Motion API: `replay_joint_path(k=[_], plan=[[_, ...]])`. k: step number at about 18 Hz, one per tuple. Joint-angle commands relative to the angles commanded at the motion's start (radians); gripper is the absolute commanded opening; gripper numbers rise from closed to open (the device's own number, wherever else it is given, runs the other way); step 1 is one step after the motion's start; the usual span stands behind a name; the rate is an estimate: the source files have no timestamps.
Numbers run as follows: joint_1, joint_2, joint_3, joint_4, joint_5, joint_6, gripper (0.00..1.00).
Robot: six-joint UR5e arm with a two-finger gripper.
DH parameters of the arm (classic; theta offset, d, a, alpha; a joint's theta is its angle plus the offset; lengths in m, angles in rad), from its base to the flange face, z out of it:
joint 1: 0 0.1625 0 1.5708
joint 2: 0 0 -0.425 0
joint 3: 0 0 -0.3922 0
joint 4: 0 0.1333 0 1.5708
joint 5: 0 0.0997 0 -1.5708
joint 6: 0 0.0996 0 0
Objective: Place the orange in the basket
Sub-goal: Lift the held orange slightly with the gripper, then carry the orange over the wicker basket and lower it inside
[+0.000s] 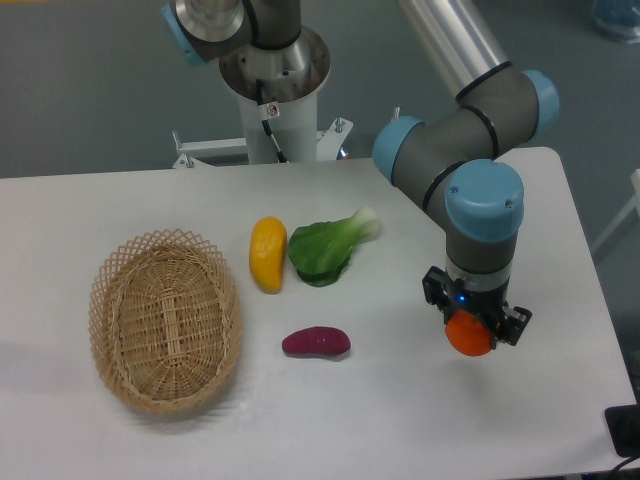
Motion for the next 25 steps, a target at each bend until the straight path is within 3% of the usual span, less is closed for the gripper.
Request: replay_joint_path(k=[5,17,20,25], plan=[[-0.048,0.006,-0.009,-0.002,-0.005,-0.02,0.55],[-0.048,0.021,-0.018,0.006,-0.063,-0.029,0.55],[-0.054,0.043,-0.046,0.006,-0.101,-0.075,0.55],[-0.153,0.051,-0.057,0.009,-0.101,-0.227,0.55]])
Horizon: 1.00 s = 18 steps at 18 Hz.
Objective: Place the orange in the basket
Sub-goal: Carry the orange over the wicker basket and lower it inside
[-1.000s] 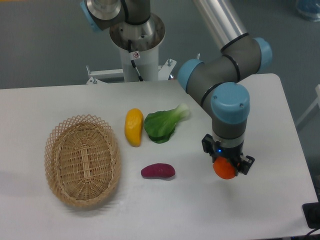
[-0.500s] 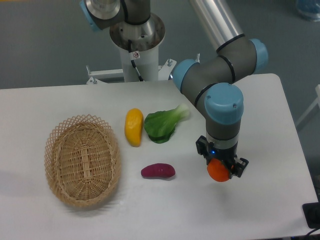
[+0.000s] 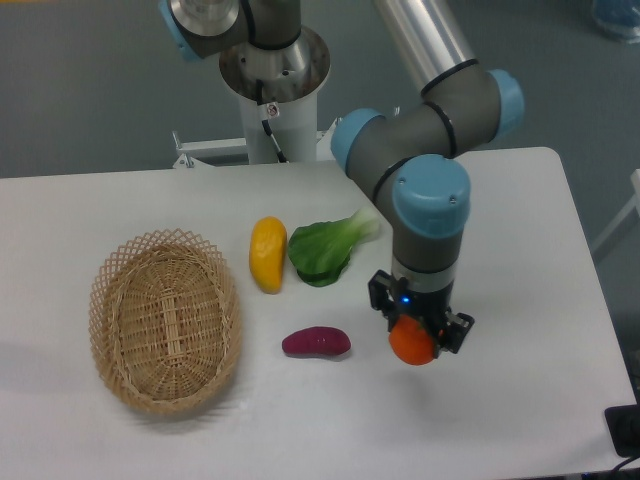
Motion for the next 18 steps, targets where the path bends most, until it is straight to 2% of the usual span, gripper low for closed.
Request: replay_joint_path(k=[10,18], plan=[[-0.236,0.006,-0.005,0.008,0.003,-0.244,0.55],[-0.362,-0.006,-0.055,0.024,0.014,-0.309,0.57]])
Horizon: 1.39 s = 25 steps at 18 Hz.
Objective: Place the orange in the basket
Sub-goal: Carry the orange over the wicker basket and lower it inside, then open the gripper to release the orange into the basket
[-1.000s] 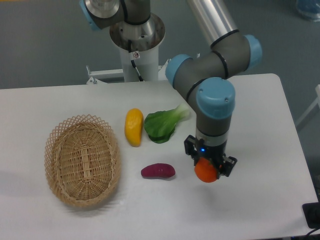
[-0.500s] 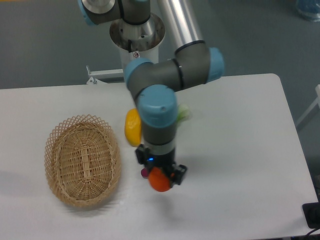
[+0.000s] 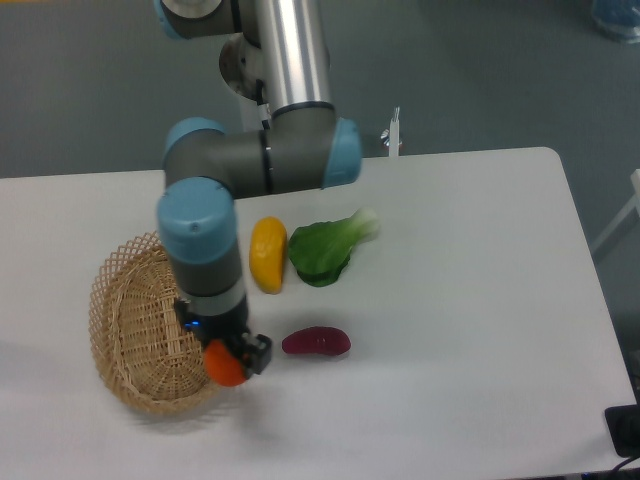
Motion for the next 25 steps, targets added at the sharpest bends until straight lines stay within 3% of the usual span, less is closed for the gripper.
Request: replay_joint_path(k=[7,9,13,18,25], plan=[[-0.078,-0.008,-0.071,0.029,0.044,0.0,0.58],[-0.094,-0.023,-0.078,0.029,0.055,-0.002,0.67],[-0.1,-0.02,-0.098,0.029,0.083,0.006,1.0],[-0.1,0.038,-0.111,0.023,0.083,-0.003,1.0],[0.027,0.066,-0.111,0.02,0.087,0.006,1.0]])
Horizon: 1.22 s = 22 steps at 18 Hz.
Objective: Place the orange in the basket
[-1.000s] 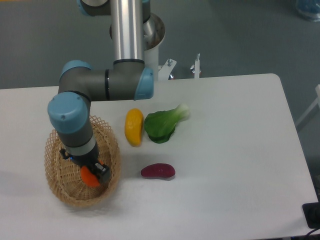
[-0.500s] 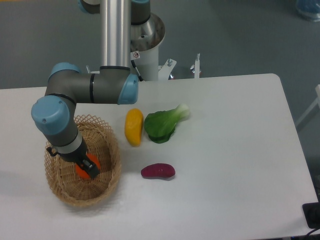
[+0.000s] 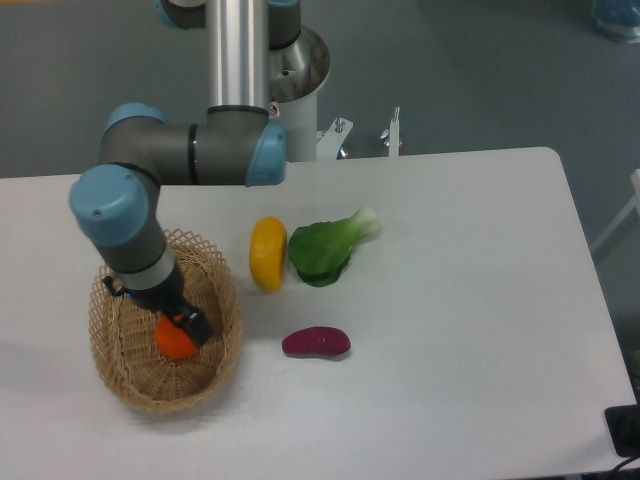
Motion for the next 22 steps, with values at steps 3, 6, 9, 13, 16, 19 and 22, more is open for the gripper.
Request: replay_joint_path(k=[3,6,9,13,16,19,22], plan=[[0.08,0.029,0.002,0.0,-0.009,0.003,1.0],[0.155,0.04,0.011,-0.011,-0.005,0.038,1.0],[0.233,0.043,0.002,-0.014,-0.009,0.145,1.0],[0.318,0.045,0.008,-0.014,-0.012,0.268,1.0],[0.38,0.045,0.012,-0.015,-0.015,0.391,1.0],[0.451,0.04,0.017,-0.014,-0.04,0.449,1.0],[0.486,0.012,0.055,-0.014,-0.044,0.462,1.0]])
